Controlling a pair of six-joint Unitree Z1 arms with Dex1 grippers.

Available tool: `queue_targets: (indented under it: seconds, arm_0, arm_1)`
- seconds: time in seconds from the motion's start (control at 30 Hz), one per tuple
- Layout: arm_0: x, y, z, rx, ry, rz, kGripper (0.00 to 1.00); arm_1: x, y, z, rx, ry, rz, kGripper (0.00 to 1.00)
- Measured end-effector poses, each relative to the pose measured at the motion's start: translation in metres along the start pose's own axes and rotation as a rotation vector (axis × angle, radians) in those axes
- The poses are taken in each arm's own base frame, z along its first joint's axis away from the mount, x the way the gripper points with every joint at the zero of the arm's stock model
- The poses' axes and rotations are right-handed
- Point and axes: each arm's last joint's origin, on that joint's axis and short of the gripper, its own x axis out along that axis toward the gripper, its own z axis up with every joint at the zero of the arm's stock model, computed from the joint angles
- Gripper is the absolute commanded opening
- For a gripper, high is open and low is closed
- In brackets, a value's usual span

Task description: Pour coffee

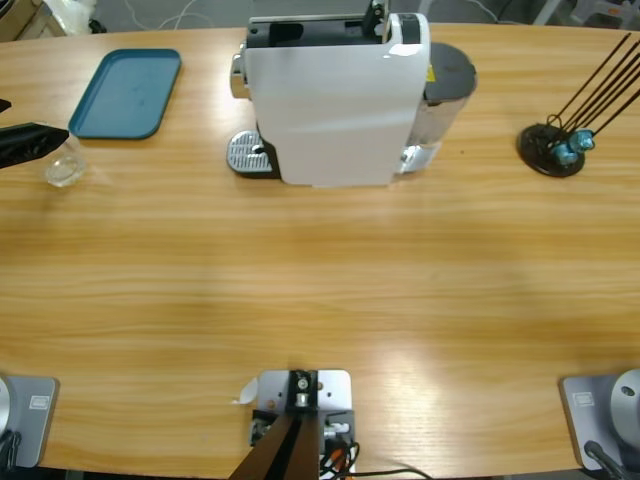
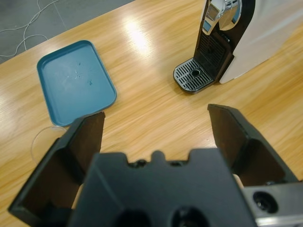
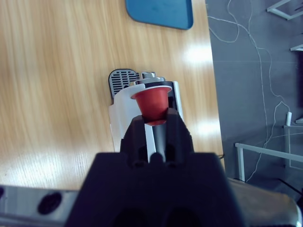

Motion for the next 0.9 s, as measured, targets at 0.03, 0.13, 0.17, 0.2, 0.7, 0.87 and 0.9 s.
queue_targets:
  seconds: [0.03, 0.13, 0.17, 0.2, 0.7, 0.87, 0.9]
  arm_0:
    - [0.0, 0.0, 0.0, 0.001, 0.0, 0.0, 0.945]
    - [0.0, 0.0, 0.0, 0.003, 0.002, 0.0, 0.945]
    - [0.0, 0.0, 0.0, 0.003, 0.002, 0.0, 0.945]
    - [0.0, 0.0, 0.0, 0.003, 0.002, 0.0, 0.945]
    - [0.001, 0.0, 0.0, 0.003, 0.002, 0.0, 0.945]
    - [0.001, 0.0, 0.0, 0.003, 0.002, 0.0, 0.945]
    - [0.001, 0.0, 0.0, 0.003, 0.002, 0.0, 0.945]
  arm_1:
    - [0.004, 0.0, 0.0, -0.001, 0.006, 0.004, 0.0]
    - [0.013, -0.002, -0.002, 0.004, 0.018, 0.019, 0.0]
    - [0.015, -0.003, -0.003, 0.007, 0.019, 0.02, 0.0]
    - [0.016, -0.004, -0.003, 0.01, 0.021, 0.022, 0.0]
    - [0.036, -0.011, -0.01, 0.031, 0.038, 0.052, 0.0]
    - [0.039, -0.013, -0.009, 0.033, 0.037, 0.05, 0.0]
    - [0.039, -0.014, -0.009, 0.034, 0.038, 0.049, 0.0]
